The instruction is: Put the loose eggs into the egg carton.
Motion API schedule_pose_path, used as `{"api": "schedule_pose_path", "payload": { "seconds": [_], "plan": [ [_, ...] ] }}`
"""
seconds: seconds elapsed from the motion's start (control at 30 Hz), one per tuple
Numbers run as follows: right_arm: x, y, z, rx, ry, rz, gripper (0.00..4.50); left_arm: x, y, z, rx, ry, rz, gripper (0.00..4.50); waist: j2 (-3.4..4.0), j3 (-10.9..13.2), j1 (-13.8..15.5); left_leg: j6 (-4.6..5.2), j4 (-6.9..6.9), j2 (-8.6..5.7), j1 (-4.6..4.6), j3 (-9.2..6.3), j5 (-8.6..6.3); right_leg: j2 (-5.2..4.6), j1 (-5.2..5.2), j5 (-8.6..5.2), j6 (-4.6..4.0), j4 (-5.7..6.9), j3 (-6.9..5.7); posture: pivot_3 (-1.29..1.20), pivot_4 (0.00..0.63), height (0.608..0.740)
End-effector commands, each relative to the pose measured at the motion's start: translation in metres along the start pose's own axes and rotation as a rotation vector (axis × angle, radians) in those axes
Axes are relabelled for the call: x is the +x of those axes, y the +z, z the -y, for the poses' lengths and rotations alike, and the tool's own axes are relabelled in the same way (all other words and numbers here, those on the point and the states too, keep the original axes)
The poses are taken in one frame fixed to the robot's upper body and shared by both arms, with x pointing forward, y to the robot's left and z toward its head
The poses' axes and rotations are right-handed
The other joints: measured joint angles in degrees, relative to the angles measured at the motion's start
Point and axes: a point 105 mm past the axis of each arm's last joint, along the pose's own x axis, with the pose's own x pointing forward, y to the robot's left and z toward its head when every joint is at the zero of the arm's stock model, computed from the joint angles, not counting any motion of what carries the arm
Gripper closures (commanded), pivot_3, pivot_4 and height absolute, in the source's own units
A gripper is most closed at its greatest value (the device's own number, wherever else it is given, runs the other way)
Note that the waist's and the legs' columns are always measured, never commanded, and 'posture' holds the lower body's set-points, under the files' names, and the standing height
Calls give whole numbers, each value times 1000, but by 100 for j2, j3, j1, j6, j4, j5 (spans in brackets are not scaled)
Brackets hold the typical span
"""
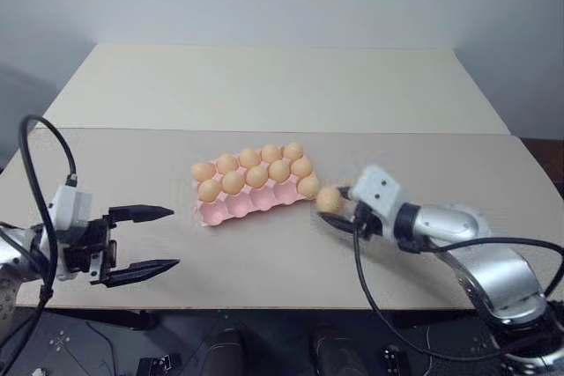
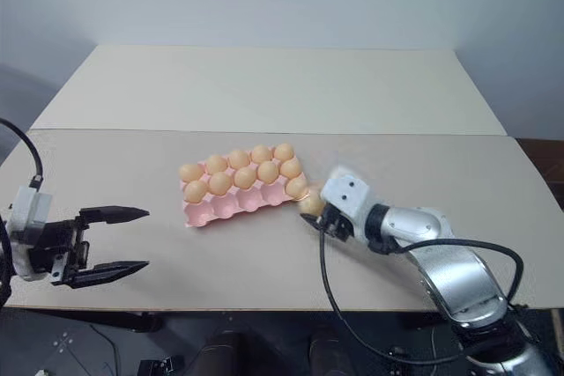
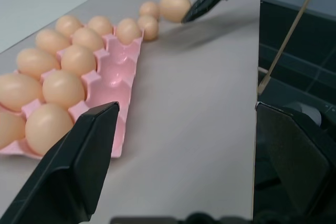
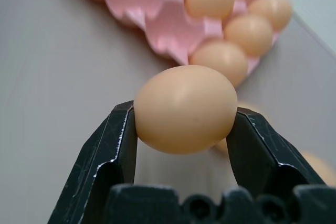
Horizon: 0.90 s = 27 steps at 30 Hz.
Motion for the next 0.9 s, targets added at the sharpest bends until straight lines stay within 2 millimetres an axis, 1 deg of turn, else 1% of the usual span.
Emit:
{"api": "schedule_pose_path", "payload": {
  "seconds": [0.03,0.23,0.37,0.43,0.57,0.9],
  "plan": [
    [21,26,-14,-46,40,95,2070,-18,2,-6,58,59,-65,0,0,0,-3,0,0,0,0,0,0,0,-1,0,0,0,0,0,150,740],
    [68,60,-39,-93,125,213,2070,-35,-5,-12,47,129,-101,0,0,0,0,0,-1,0,-6,1,0,-2,-7,1,-1,1,-3,0,150,740],
    [91,75,-44,-97,131,259,2070,-39,-7,-10,32,141,-102,0,1,0,-18,0,-1,1,-6,0,0,-1,-14,1,-3,10,-3,0,150,740],
    [101,78,-51,-113,153,269,2070,-40,-8,-8,26,142,-104,0,0,0,-12,-1,-1,1,-7,-1,0,-1,-16,1,-3,13,-5,0,150,740],
    [116,81,-67,-171,207,279,2070,-41,-9,-8,21,150,-106,0,-1,0,-27,-1,-1,2,-6,-1,0,-1,-18,1,-3,19,-5,0,150,740],
    [136,86,-85,-260,289,319,2070,-39,-10,-7,17,161,-104,0,-1,0,-127,-1,-4,3,-8,-1,0,2,-39,-2,-9,48,-4,0,150,740]
  ]
}}
